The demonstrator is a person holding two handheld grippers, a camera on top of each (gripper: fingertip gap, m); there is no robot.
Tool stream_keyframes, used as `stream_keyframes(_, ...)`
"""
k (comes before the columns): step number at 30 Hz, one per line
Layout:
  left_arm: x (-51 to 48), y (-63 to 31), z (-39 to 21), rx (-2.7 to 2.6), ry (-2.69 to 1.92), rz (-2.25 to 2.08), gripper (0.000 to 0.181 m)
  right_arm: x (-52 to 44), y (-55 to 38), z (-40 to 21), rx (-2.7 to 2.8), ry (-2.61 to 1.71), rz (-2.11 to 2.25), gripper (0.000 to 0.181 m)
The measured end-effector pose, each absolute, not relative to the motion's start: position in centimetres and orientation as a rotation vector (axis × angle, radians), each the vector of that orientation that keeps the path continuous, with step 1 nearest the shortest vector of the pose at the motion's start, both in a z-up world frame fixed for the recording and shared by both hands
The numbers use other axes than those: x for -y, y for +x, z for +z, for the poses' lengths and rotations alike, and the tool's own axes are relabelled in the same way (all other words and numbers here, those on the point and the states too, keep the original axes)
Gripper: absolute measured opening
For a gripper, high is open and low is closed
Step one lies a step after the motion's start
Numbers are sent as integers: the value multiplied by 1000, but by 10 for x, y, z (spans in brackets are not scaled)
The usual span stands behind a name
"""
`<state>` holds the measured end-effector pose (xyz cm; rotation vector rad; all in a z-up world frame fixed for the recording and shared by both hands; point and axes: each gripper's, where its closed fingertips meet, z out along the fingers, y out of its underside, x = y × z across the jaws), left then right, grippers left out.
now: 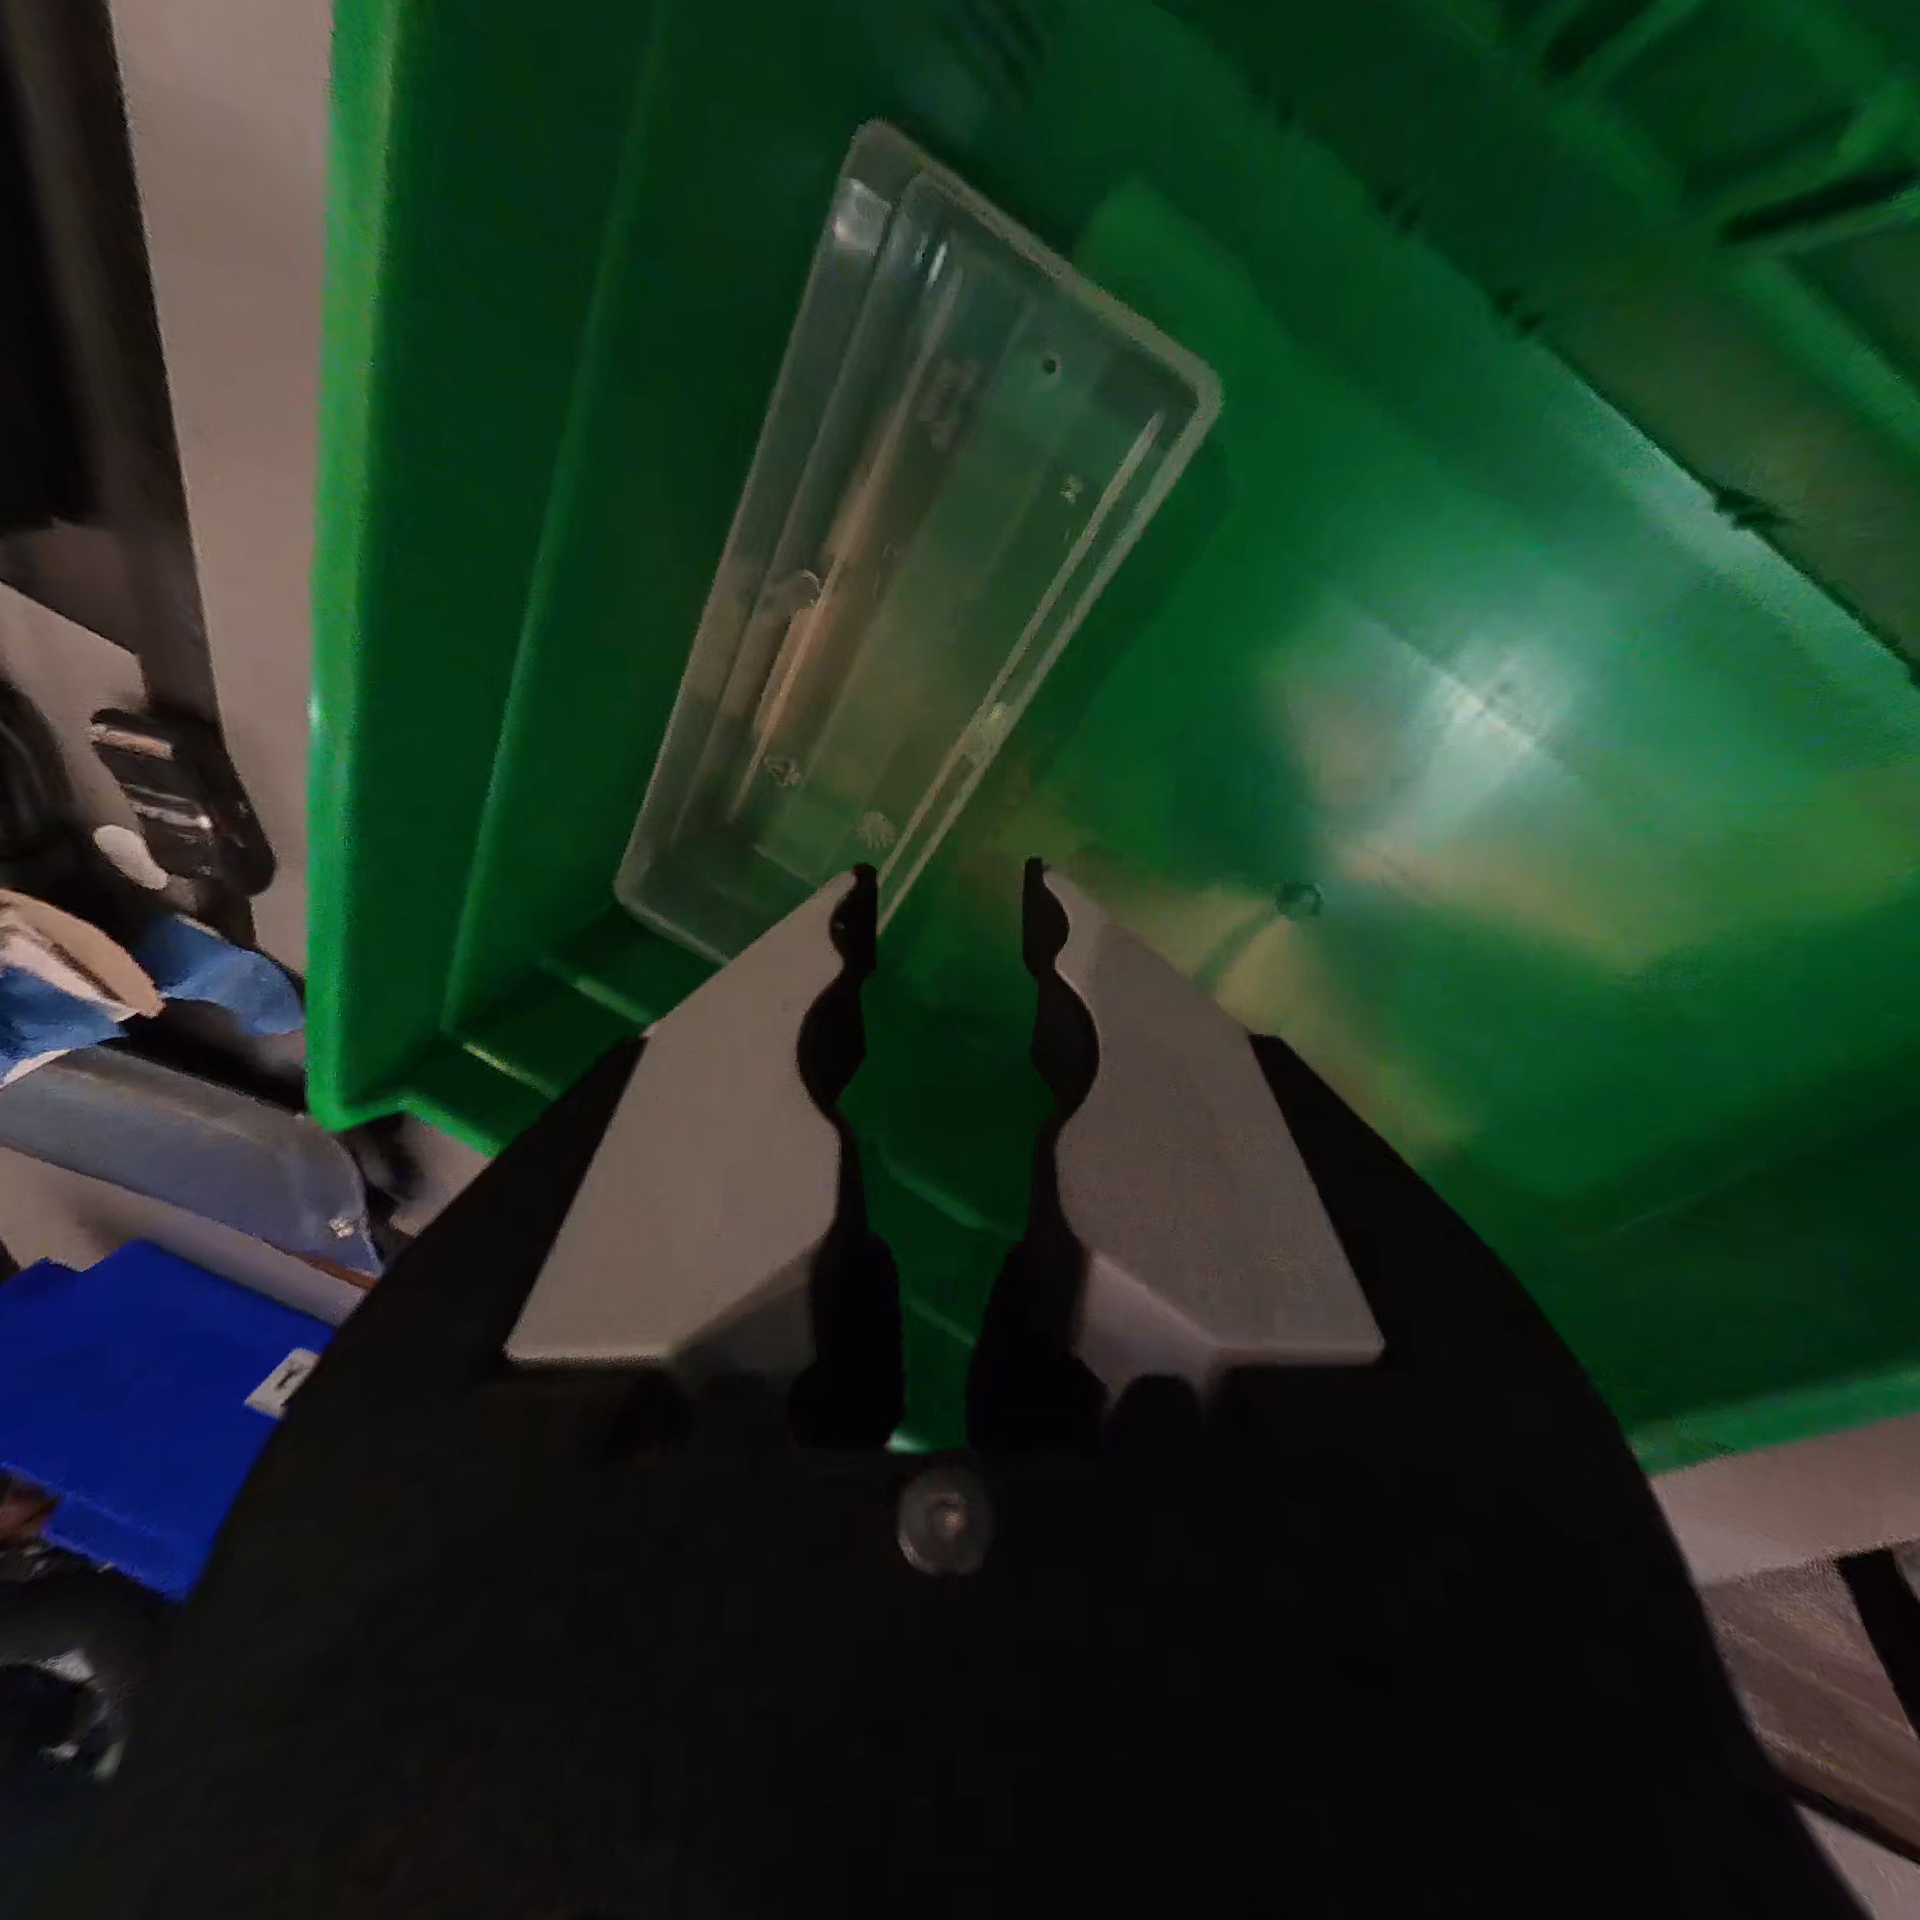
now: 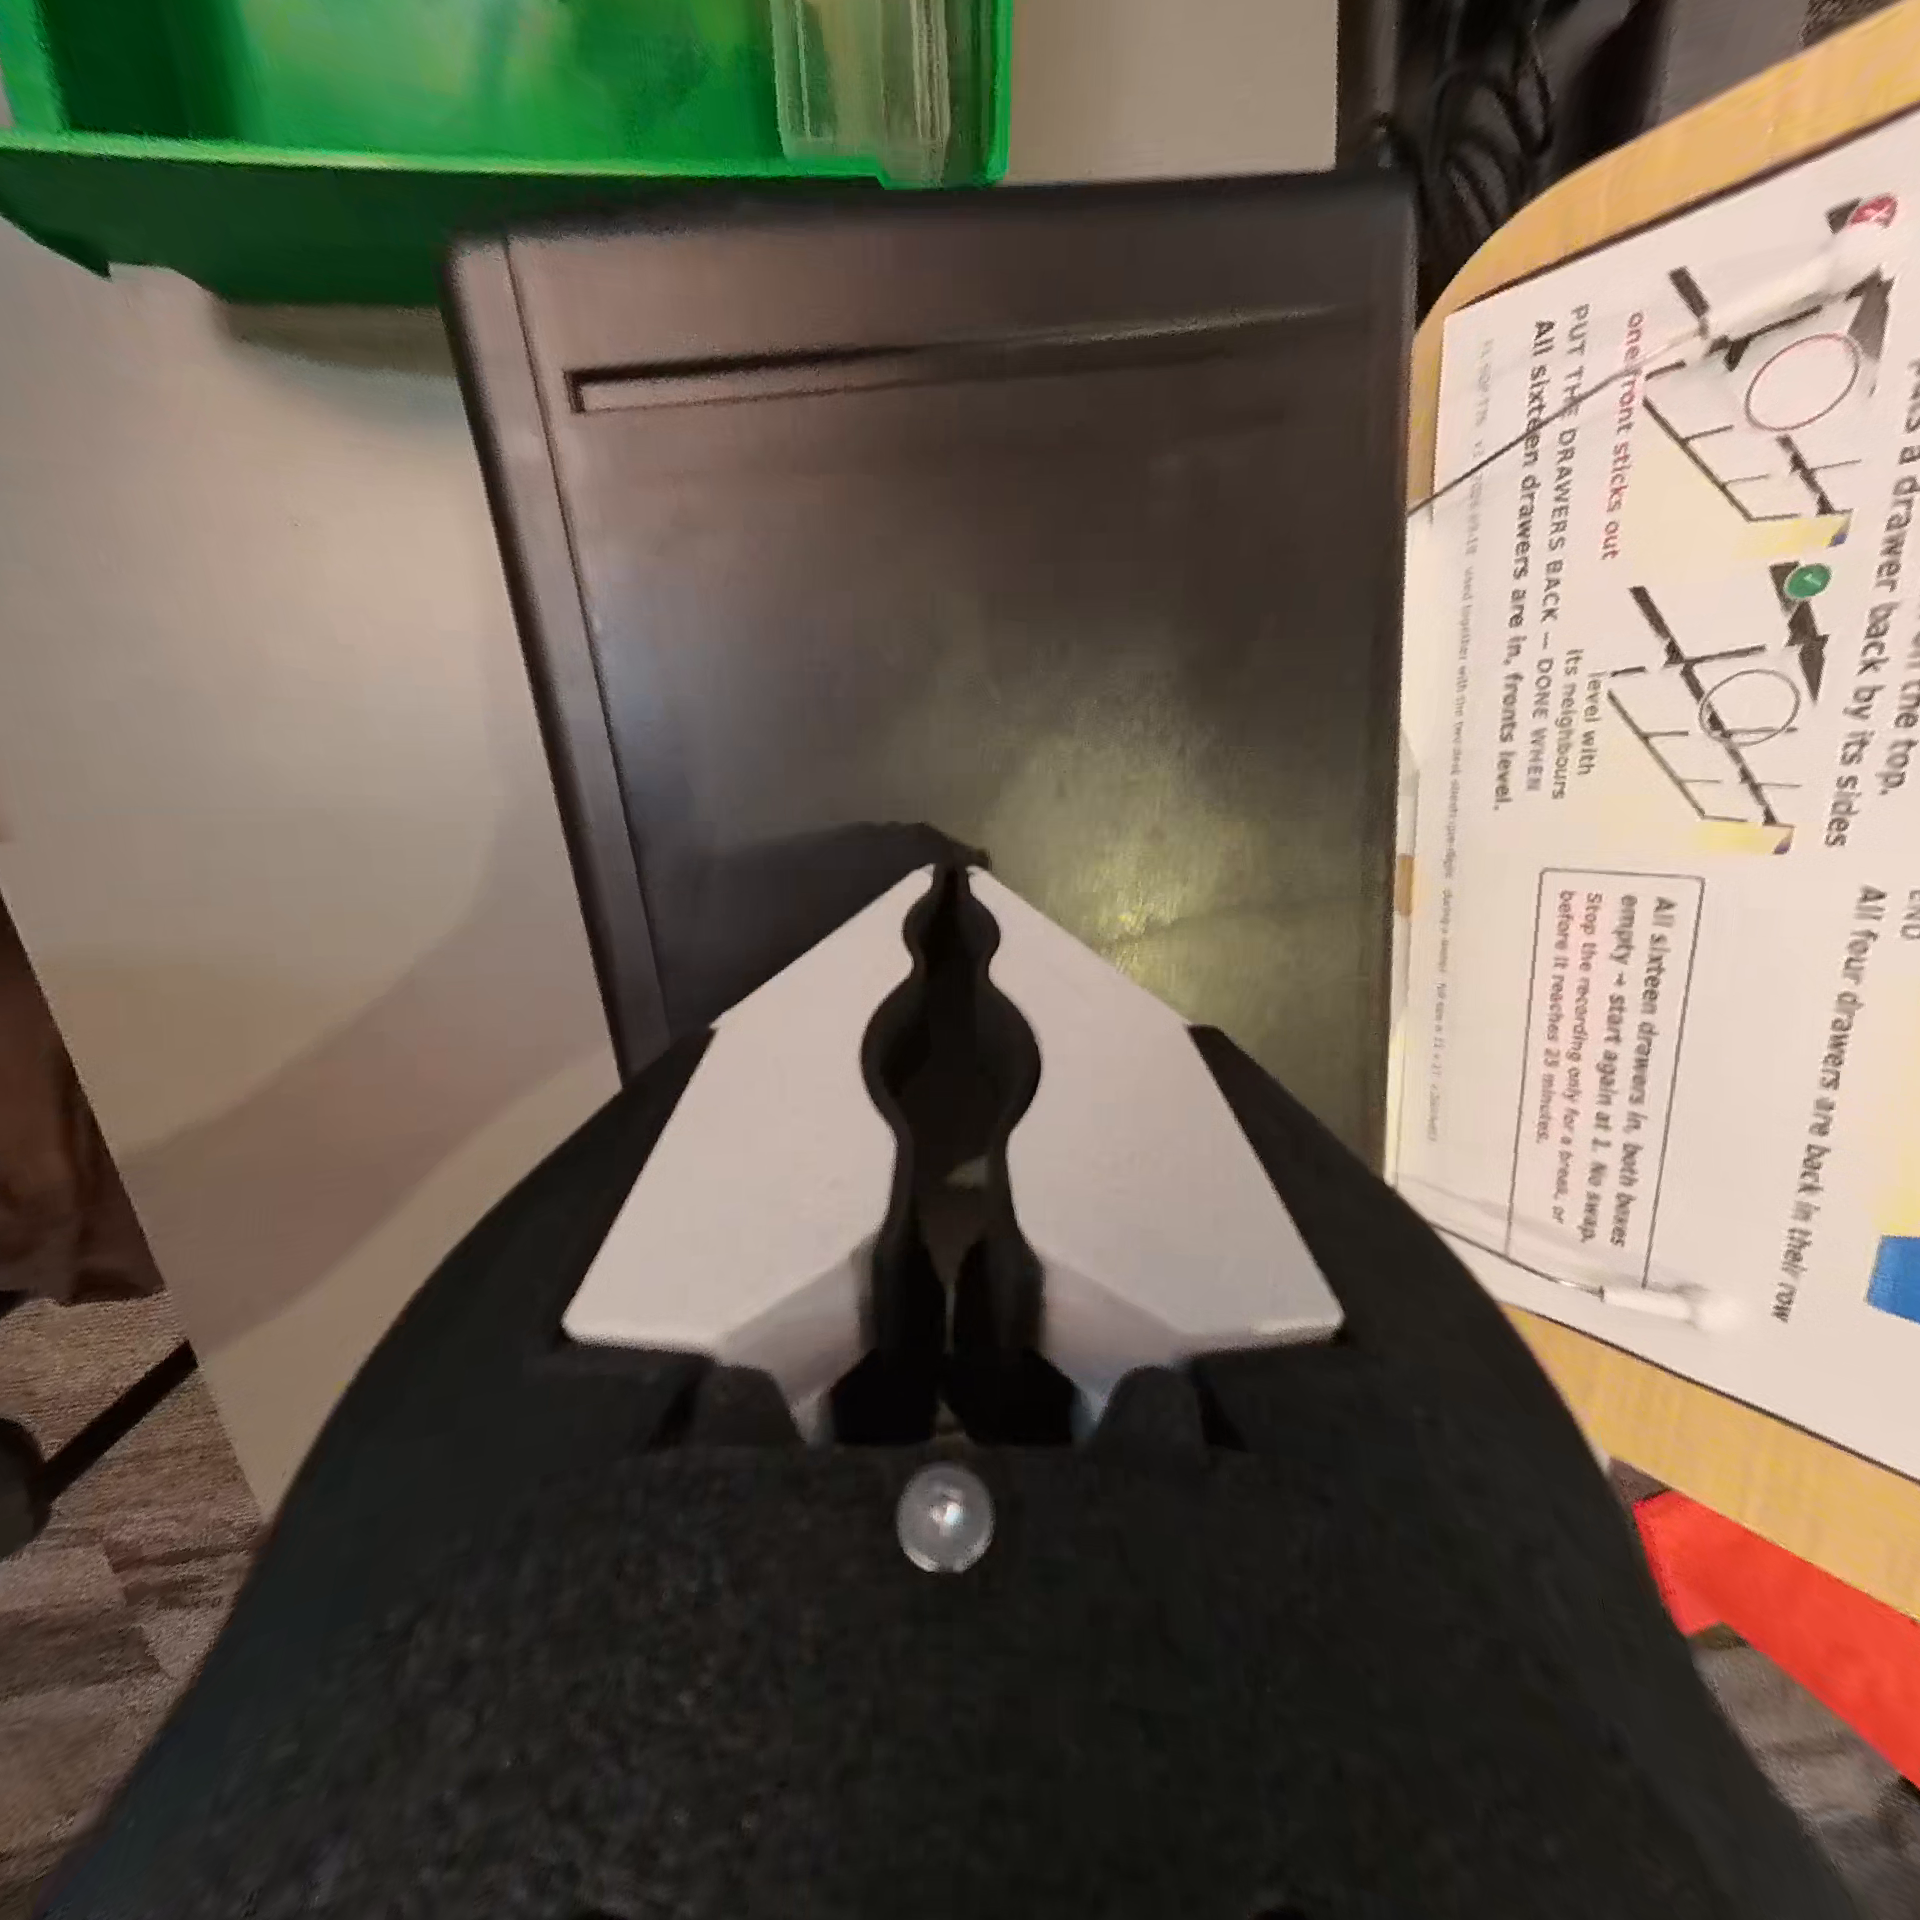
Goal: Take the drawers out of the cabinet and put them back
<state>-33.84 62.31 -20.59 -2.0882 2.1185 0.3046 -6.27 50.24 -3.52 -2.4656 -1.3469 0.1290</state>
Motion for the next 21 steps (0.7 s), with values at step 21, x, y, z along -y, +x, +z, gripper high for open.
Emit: stream_keyframes(21, -548, -368, -156, -1845, -2236, -66, 0, -500, -68, -37, 1330, -2639, 148, 0)
